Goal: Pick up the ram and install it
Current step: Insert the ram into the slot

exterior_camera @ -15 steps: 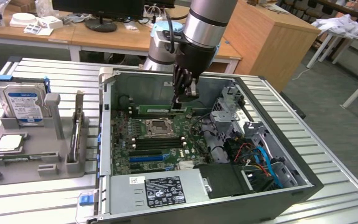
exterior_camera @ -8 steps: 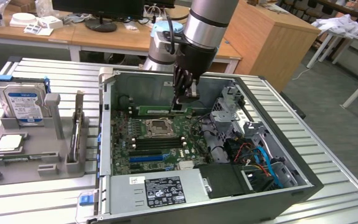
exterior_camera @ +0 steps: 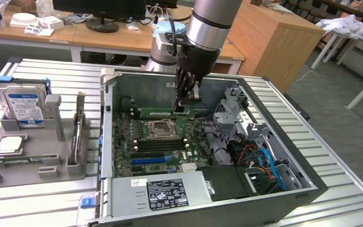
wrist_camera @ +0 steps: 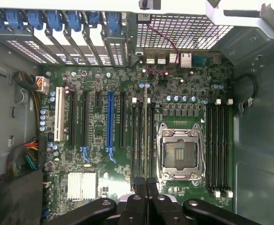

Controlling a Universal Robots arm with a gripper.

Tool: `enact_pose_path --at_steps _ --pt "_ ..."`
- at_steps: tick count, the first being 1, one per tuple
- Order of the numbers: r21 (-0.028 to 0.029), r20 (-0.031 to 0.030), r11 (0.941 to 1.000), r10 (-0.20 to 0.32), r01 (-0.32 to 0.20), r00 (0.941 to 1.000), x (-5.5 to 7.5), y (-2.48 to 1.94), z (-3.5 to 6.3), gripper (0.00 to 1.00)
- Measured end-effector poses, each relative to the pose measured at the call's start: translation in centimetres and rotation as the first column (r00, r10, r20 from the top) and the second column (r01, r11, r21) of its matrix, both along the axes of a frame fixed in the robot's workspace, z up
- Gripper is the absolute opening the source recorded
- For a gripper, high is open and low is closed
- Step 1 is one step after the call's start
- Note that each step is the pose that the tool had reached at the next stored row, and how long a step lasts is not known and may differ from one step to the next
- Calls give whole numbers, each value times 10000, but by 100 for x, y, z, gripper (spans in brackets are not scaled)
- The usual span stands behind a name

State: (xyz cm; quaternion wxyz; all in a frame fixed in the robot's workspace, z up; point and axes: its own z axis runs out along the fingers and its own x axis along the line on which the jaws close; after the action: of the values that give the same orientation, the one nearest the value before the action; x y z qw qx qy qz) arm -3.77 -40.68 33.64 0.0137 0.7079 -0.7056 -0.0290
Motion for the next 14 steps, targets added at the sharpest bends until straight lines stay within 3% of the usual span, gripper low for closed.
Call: enact_pose_path --at_steps 14 --pt "-1 0 10000 0 0 10000 0 0 -107 11"
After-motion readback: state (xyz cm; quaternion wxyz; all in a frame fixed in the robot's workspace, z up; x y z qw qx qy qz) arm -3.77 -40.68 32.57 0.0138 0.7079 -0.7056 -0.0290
